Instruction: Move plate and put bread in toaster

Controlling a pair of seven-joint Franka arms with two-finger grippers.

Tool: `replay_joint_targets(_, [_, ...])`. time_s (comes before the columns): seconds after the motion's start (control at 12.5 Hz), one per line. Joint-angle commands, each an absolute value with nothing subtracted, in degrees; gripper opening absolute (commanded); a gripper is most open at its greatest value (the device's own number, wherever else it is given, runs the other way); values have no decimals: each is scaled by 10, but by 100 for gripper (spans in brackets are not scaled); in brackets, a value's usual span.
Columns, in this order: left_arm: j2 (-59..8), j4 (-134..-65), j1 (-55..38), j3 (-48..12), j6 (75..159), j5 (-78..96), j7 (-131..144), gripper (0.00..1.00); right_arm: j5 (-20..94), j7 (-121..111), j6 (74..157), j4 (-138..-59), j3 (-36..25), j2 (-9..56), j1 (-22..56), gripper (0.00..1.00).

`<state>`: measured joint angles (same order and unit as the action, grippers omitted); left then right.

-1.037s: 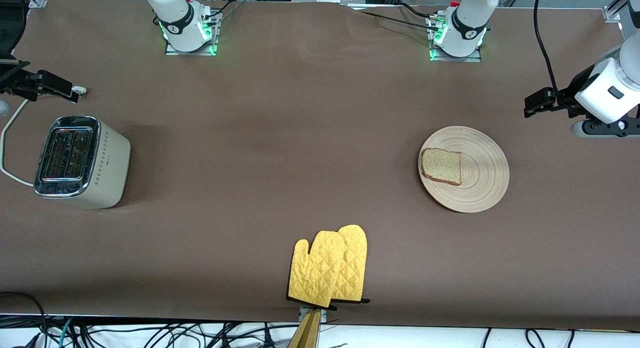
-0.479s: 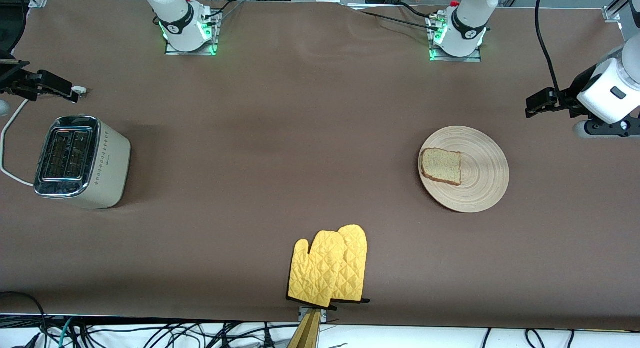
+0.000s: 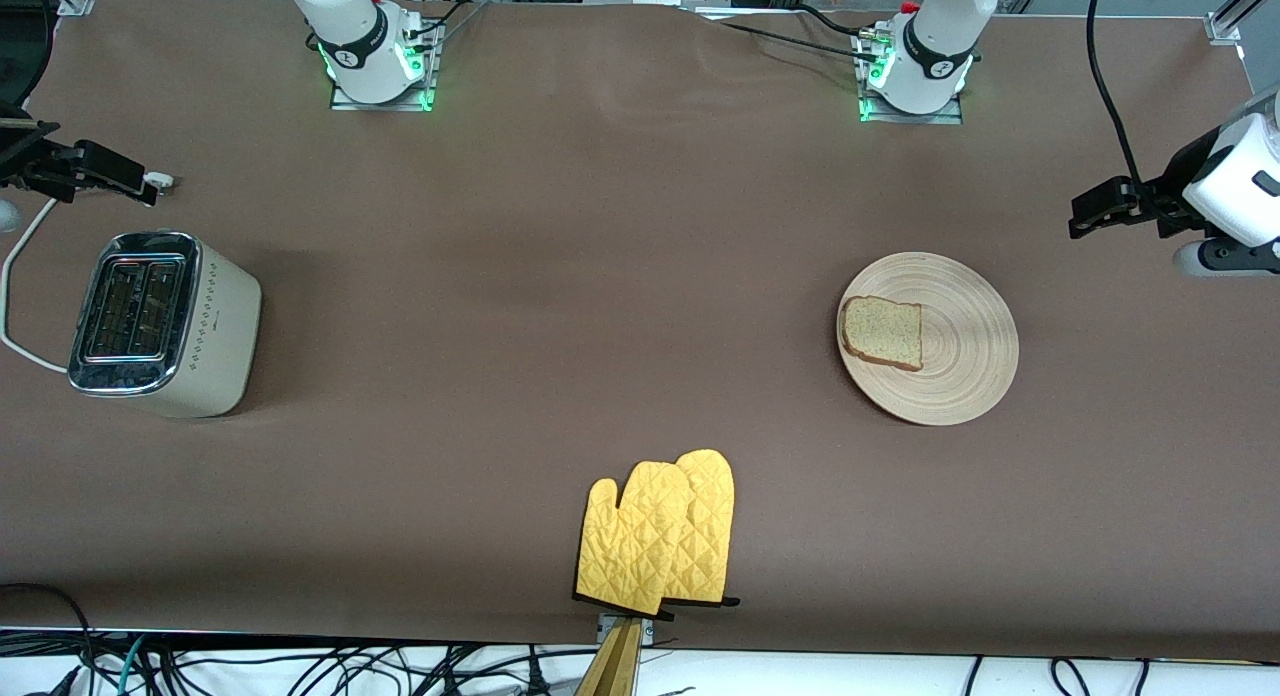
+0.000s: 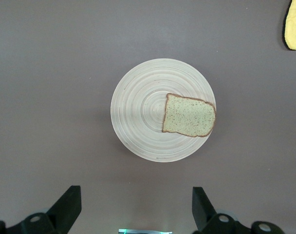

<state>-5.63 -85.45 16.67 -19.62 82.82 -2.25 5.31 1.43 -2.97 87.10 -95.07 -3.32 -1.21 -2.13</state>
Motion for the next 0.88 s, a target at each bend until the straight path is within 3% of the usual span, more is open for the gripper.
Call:
replay_joint_targets(0.0, [-55, -850, 171, -200, 836, -18, 40, 100, 19, -37, 860, -940, -33, -11, -24, 100])
replay_joint_targets(0.8, [-57, -848, 166, -204, 838, -20, 47, 100, 20, -37, 860, -940, -33, -11, -24, 100])
